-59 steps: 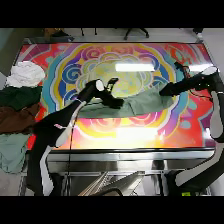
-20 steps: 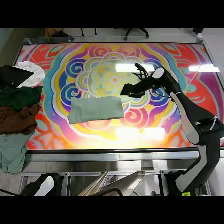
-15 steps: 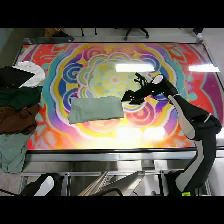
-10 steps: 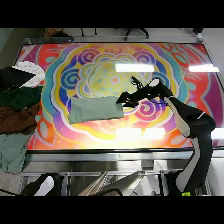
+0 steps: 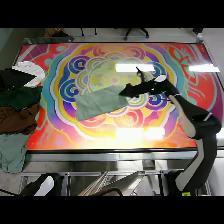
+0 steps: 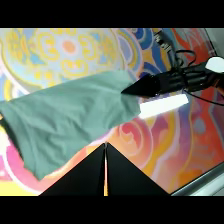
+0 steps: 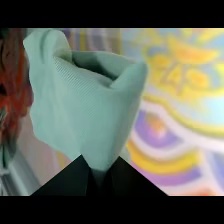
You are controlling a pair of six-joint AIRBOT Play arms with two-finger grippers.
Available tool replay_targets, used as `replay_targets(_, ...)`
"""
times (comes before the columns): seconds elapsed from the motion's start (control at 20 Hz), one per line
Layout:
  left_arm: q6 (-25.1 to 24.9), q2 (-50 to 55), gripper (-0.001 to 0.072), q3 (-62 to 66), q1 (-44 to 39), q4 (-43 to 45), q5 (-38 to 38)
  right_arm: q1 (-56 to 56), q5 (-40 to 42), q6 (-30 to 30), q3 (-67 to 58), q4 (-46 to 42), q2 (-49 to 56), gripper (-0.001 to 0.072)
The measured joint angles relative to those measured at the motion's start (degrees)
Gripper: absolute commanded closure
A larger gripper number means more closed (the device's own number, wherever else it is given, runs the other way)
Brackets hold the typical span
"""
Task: Fold the shirts.
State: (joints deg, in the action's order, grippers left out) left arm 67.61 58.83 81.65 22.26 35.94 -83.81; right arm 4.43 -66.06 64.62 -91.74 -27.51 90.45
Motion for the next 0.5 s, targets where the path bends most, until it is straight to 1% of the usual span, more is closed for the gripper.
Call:
replay_targets(0.25,-0.24,0.00,0.0692,0.00,0.00,0.02,0.72,-18.78,1.27,8.94,0.90,-15.43,-10.14,0.0696)
replay_targets(0.4,-0.68,0.00,0.0693,0.00,0.00,0.02,1.25,-32.11,1.29,13.44,4.68,-23.61,-16.90,0.0696)
replay_targets(0.5,-1.11,0.00,0.0693,0.00,0.00,0.02,1.29,-40.74,1.40,15.39,8.57,-28.37,-21.11,0.0695)
